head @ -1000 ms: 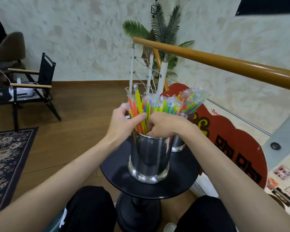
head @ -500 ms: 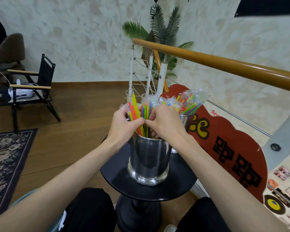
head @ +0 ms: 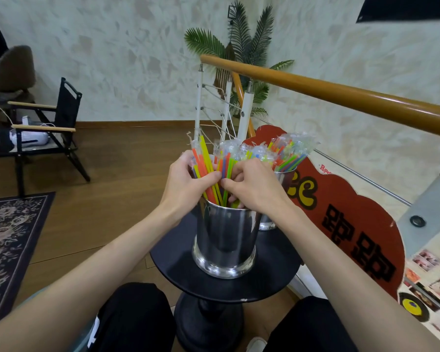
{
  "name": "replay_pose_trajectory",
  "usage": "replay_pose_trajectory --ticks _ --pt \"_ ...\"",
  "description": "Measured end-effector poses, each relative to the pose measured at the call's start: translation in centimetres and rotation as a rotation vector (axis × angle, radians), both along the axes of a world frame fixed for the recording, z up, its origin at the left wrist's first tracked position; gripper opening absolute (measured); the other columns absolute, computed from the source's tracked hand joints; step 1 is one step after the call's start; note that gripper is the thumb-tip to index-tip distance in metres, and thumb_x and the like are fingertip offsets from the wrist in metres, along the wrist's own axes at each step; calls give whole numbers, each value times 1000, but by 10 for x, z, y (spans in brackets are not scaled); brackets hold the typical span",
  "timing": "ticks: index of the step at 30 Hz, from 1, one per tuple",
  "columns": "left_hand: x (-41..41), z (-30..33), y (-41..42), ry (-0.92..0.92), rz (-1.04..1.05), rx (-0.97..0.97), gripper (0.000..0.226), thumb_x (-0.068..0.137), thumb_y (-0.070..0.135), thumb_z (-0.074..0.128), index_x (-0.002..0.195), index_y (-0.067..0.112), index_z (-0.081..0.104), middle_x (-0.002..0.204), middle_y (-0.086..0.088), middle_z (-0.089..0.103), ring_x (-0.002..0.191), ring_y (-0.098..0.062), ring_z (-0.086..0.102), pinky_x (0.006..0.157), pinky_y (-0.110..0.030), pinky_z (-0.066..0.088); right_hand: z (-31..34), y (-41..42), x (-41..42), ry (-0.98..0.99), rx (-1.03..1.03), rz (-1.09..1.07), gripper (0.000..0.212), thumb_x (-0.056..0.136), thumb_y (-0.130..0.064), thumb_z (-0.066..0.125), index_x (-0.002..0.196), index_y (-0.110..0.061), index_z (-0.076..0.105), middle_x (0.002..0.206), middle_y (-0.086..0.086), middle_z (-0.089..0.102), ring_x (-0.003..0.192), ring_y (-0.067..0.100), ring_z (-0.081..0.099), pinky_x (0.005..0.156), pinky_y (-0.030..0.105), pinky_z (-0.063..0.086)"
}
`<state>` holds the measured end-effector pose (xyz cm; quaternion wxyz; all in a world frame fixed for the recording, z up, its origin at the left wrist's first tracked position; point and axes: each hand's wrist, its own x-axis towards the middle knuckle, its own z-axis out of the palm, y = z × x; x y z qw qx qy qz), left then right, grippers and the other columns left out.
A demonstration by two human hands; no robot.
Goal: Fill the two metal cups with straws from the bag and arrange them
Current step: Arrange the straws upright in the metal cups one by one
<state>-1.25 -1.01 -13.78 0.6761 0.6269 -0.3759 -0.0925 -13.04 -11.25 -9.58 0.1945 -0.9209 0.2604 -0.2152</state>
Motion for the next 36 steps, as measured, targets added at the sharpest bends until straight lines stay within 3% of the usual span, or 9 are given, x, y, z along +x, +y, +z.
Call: replay_pose_trajectory --ticks 5,8,13,19,28,31,36 --pt "0 0 0 -3 -24 10 36 82 18 83 114 12 66 103 0 75 94 -13 74 85 -36 61 -2 -3 0 11 55 47 19 99 -21 64 81 -16 65 70 2 76 57 4 70 72 37 62" --pt "2 1 3 3 -75 16 36 83 17 82 116 14 68 104 0 76 96 -13 74 85 -33 61 -1 -5 -1 12 113 69 13 100 -21 63 92 -11 68 76 4 77 64 11 74 71 40 63" --pt "4 3 5 25 -114 57 32 86 16 78 117 12 70 99 0 78 91 -15 75 81 -36 62 0 -4 -2 18 148 83 11 101 -20 62 99 -11 67 83 5 77 67 11 75 60 31 63" --pt "4 4 4 44 -118 61 22 89 13 75 110 12 71 97 1 78 88 -11 75 72 -20 58 1 -4 -3 13 173 88 10 102 -19 61 99 -10 66 84 6 76 67 10 75 55 26 60" --pt "5 3 6 8 -133 25 29 85 13 79 112 11 70 98 0 78 92 -14 75 77 -23 59 3 0 -5 -5 159 92 16 100 -22 64 86 -19 59 77 2 74 63 10 74 49 20 54" --pt "5 3 5 14 -138 29 32 84 12 80 114 7 70 96 0 78 90 -14 75 75 -22 58 2 1 -5 -13 142 89 12 99 -24 65 89 -17 61 79 4 75 63 9 73 49 19 54" --pt "4 5 3 27 -130 44 33 89 13 75 120 10 67 100 6 76 91 -6 74 70 -15 56 1 1 -5 -22 129 88 23 99 -21 65 78 -20 57 71 2 73 58 7 71 46 16 50"
